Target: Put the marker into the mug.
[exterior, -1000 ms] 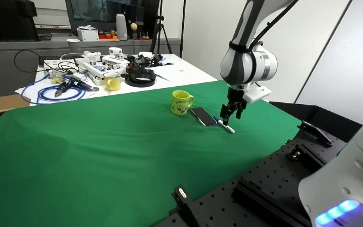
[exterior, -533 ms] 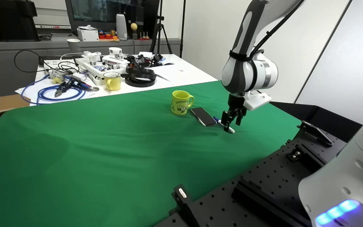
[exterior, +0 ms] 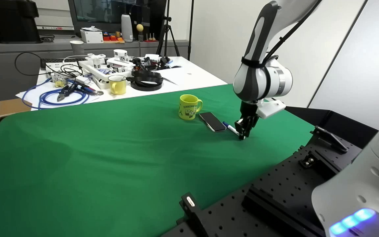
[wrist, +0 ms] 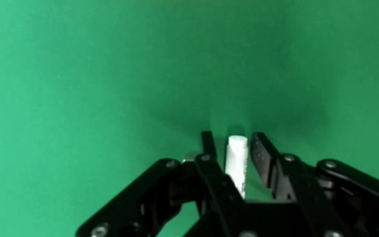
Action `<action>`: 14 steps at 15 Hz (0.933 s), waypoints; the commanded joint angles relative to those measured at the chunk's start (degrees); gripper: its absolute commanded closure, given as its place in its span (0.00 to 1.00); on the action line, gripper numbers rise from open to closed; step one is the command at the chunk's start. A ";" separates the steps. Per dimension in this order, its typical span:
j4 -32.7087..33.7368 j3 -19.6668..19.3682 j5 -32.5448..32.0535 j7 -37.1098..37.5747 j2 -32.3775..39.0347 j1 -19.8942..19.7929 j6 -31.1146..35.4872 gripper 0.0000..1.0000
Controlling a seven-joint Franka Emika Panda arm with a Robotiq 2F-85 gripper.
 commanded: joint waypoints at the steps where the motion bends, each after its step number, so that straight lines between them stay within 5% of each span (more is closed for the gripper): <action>1: 0.56 -0.49 -1.46 3.00 0.81 -0.61 0.81 0.95; 7: 2.88 0.29 1.24 6.83 -2.08 -2.03 -5.62 0.96; 14: 16.46 1.34 6.67 4.16 -1.17 -7.31 -39.36 0.96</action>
